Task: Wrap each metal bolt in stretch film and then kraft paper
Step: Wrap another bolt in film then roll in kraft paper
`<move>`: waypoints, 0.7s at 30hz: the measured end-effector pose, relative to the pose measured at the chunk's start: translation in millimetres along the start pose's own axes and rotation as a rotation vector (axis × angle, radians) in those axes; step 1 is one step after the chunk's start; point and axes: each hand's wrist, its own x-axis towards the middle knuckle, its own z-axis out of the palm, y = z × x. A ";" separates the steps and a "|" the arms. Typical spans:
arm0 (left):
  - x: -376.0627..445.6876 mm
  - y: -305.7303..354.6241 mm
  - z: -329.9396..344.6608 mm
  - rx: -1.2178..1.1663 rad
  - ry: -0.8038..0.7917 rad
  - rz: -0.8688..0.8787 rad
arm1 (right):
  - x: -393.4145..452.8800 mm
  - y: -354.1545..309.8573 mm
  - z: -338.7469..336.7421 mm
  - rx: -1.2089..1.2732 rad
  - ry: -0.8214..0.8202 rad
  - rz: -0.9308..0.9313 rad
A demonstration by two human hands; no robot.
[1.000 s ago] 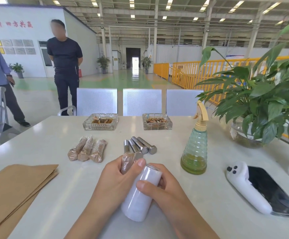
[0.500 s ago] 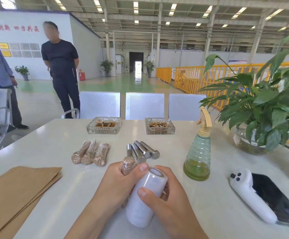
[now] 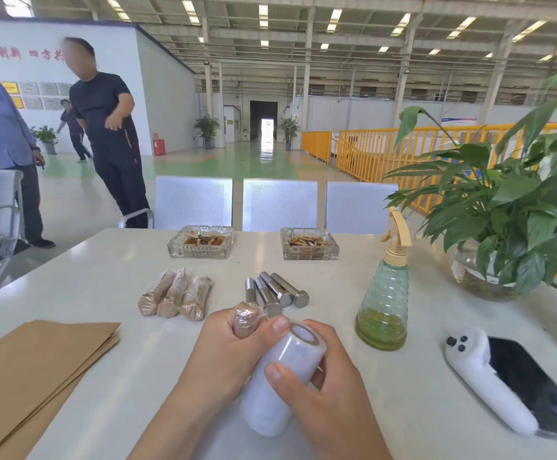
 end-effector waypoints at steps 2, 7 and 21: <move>-0.3 -2.9 -5.4 0.036 -0.100 -0.036 | -0.2 -2.1 -1.3 -0.012 -0.017 -0.003; -0.3 -5.7 -13.3 0.012 -0.242 -0.092 | 1.8 -5.3 -7.5 0.054 -0.013 0.041; -1.3 -6.9 -19.6 -0.086 -0.031 -0.208 | 7.0 -6.3 -25.1 0.056 0.161 -0.021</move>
